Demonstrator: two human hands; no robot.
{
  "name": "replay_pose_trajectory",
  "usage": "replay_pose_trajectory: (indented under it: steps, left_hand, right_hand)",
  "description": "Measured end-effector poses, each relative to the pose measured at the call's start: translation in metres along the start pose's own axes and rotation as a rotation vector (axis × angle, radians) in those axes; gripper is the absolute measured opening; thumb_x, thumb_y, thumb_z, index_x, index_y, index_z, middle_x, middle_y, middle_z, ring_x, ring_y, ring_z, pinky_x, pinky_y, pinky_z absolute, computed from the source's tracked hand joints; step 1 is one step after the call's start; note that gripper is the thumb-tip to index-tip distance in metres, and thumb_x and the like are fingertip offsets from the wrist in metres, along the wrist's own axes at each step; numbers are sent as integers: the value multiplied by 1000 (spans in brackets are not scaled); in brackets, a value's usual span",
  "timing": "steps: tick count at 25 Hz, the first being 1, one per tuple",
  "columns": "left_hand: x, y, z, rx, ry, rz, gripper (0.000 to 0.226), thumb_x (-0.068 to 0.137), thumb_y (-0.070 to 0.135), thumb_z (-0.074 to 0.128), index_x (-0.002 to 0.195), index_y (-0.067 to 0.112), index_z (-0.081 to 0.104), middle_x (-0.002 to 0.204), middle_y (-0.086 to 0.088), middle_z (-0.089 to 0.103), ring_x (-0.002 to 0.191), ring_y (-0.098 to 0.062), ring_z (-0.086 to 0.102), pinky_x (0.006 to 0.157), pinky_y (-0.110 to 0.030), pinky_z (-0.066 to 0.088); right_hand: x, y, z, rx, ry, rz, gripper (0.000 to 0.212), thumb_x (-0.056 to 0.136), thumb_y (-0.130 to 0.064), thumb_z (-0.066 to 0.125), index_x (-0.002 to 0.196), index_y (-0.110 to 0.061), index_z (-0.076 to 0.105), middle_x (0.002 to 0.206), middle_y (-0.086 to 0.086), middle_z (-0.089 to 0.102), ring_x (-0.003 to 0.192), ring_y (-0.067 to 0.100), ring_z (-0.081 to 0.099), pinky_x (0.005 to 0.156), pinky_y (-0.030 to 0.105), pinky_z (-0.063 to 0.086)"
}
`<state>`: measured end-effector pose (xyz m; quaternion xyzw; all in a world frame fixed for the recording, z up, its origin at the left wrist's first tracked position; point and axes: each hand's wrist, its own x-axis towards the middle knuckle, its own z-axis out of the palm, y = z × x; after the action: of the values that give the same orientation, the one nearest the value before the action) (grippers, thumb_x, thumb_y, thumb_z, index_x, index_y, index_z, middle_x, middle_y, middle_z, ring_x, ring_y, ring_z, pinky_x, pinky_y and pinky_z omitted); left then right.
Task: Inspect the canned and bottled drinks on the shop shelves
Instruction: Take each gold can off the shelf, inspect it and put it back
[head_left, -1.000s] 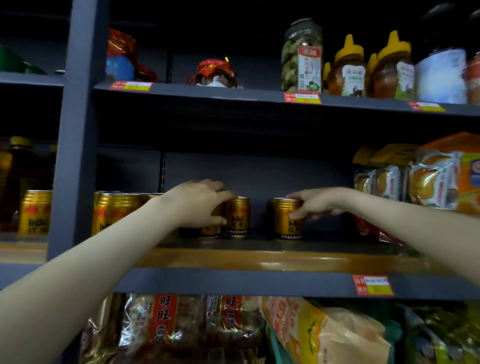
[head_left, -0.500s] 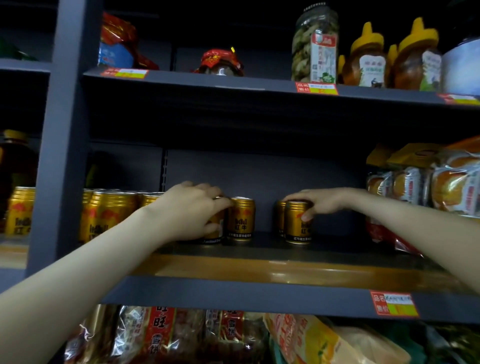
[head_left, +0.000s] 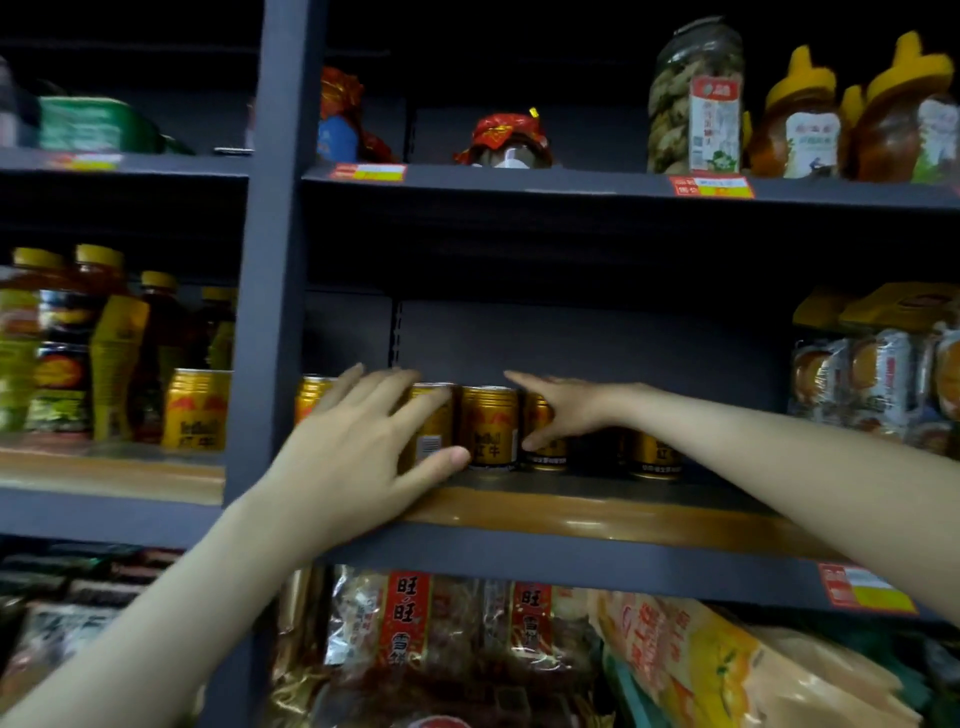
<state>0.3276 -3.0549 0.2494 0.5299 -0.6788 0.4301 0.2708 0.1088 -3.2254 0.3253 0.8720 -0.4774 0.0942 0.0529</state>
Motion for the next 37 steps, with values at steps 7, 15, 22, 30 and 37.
replay_pose_trajectory:
  steps: [7, 15, 22, 30, 37]
  left_hand:
    - [-19, 1, 13, -64, 29, 16, 63, 94, 56, 32, 135, 14, 54, 142, -19, 49, 131, -34, 47, 111, -51, 33]
    - [-20, 2, 13, -140, 49, 8, 64, 91, 55, 30, 129, 14, 60, 137, -17, 55, 127, -33, 52, 107, -50, 39]
    - [-22, 6, 15, -277, 104, 28, 63, 89, 54, 31, 127, 12, 61, 134, -16, 57, 127, -32, 52, 107, -50, 37]
    - [-25, 49, -3, -650, 314, 2, 73, 86, 34, 69, 145, 5, 38, 146, -15, 45, 136, -30, 42, 112, -40, 29]
    - [-130, 93, -19, -1253, -26, -33, 92, 76, 39, 77, 149, 21, 25, 147, 5, 41, 133, -6, 38, 107, -23, 35]
  right_hand:
    - [7, -26, 7, -157, 134, 317, 65, 89, -29, 66, 143, -6, 38, 146, 17, 39, 128, 30, 45, 97, 32, 42]
    - [-27, -33, -7, -123, 90, 446, 93, 77, -41, 76, 150, -16, 25, 155, 16, 17, 143, 35, 15, 111, 47, 27]
    - [-74, -46, -9, 105, 330, 244, 81, 65, -21, 87, 133, -24, 42, 134, 4, 47, 122, 22, 46, 86, 28, 40]
    - [-187, -108, -18, 251, 841, 0, 78, 65, -10, 85, 126, -31, 43, 124, -10, 40, 112, -4, 40, 85, -6, 26]
    - [-283, -169, 95, 504, 589, -99, 101, 64, -15, 87, 136, -48, 25, 136, -26, 38, 126, -14, 36, 97, 4, 32]
